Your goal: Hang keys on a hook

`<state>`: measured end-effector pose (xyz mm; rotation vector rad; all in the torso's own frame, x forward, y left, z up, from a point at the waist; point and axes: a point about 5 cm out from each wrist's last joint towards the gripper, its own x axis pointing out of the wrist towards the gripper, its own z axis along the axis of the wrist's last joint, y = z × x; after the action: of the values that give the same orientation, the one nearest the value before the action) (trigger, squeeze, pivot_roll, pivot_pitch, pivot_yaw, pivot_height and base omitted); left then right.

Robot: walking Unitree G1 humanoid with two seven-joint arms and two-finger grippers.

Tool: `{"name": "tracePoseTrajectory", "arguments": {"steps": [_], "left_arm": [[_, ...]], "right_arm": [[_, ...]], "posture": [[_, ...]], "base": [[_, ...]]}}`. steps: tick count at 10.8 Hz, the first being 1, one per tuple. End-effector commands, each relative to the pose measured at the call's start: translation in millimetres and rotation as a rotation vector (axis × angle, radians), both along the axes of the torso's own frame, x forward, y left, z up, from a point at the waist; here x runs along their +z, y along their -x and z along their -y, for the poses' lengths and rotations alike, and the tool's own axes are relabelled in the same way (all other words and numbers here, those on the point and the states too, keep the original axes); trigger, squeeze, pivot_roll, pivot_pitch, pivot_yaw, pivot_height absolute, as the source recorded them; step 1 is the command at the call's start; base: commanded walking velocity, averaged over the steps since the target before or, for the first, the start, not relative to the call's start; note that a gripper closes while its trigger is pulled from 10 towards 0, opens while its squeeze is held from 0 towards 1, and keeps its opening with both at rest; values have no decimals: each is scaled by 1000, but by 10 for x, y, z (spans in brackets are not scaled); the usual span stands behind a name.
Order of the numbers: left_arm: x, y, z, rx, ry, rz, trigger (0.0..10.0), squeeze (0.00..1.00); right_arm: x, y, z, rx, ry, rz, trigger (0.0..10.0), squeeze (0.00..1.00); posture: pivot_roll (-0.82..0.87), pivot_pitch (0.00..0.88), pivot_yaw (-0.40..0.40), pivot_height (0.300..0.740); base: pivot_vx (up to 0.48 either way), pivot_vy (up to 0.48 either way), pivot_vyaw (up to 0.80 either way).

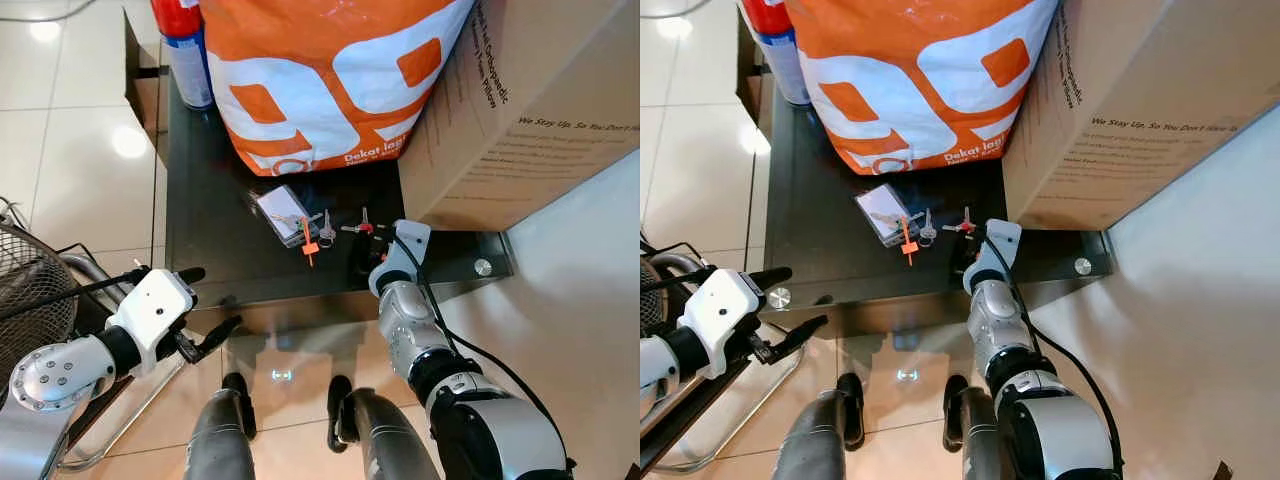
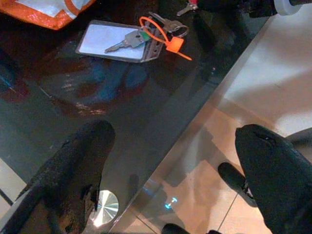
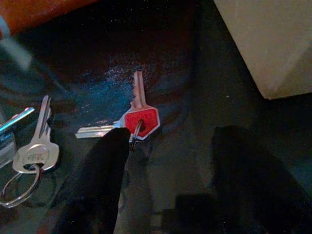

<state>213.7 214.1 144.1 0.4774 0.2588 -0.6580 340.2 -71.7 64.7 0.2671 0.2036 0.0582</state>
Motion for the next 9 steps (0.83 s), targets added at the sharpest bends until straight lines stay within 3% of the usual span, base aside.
{"name": "tracePoseTrajectory", "arguments": {"steps": [1, 9], "left_arm": [[-12, 52, 35, -21, 4, -19, 10000, 55], [-9, 47, 18, -19, -1, -17, 10000, 59]], "right_arm": [[-28, 152, -530, 150, -43, -43, 0, 0], [-53, 187, -582, 163, -46, -56, 0, 0]], "posture": [[227, 420, -107, 740], [230, 419, -107, 740]], "base": [[0, 0, 0], [0, 0, 0]]}}
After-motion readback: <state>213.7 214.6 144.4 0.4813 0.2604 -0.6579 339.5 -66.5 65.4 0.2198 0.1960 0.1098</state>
